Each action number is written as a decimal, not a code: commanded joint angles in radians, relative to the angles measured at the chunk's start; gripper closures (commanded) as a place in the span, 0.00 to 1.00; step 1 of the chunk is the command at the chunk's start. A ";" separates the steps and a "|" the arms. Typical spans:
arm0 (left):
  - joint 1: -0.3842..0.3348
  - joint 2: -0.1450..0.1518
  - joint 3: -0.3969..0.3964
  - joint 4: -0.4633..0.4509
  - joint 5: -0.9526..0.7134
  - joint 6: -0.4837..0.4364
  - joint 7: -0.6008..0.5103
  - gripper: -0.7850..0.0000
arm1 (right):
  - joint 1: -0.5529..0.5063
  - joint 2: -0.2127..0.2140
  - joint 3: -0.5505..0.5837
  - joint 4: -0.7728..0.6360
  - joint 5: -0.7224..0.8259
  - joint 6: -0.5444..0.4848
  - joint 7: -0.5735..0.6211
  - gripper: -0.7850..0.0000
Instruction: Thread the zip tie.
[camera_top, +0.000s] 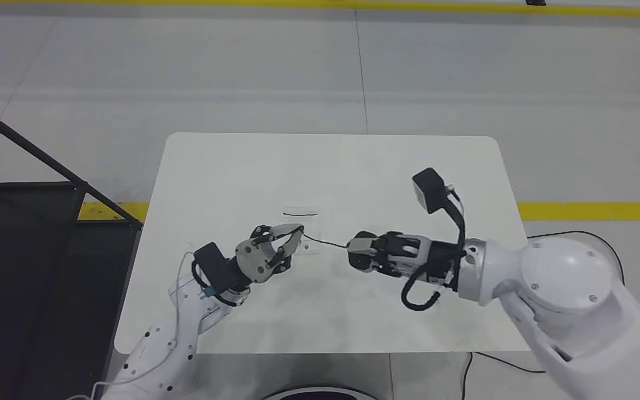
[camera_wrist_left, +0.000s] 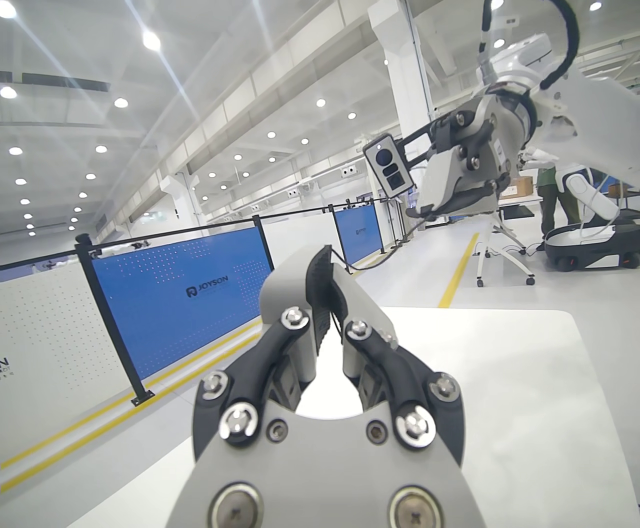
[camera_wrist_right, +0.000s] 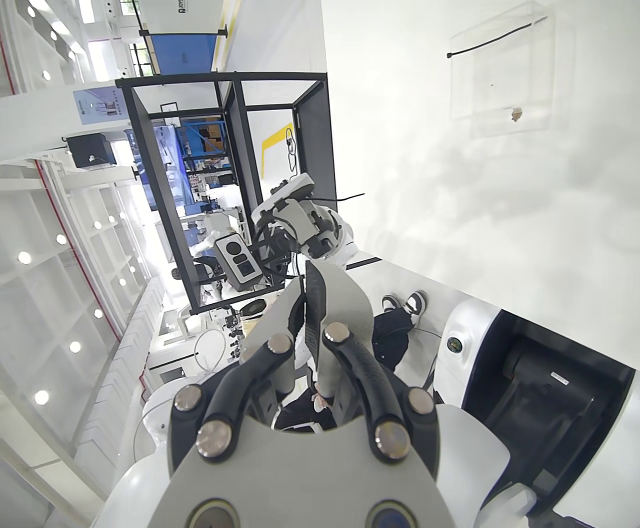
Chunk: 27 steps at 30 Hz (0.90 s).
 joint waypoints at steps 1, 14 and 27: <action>-0.002 0.000 0.003 0.001 0.002 0.001 -0.002 1.00 | -0.007 -0.001 0.006 0.000 0.009 -0.012 -0.008 1.00; -0.006 -0.001 0.009 0.005 0.000 0.003 -0.003 1.00 | -0.075 -0.009 0.054 -0.010 0.086 -0.123 -0.094 1.00; -0.006 -0.001 0.009 0.006 -0.005 0.004 -0.001 1.00 | -0.106 -0.016 0.051 -0.028 0.075 -0.151 -0.141 1.00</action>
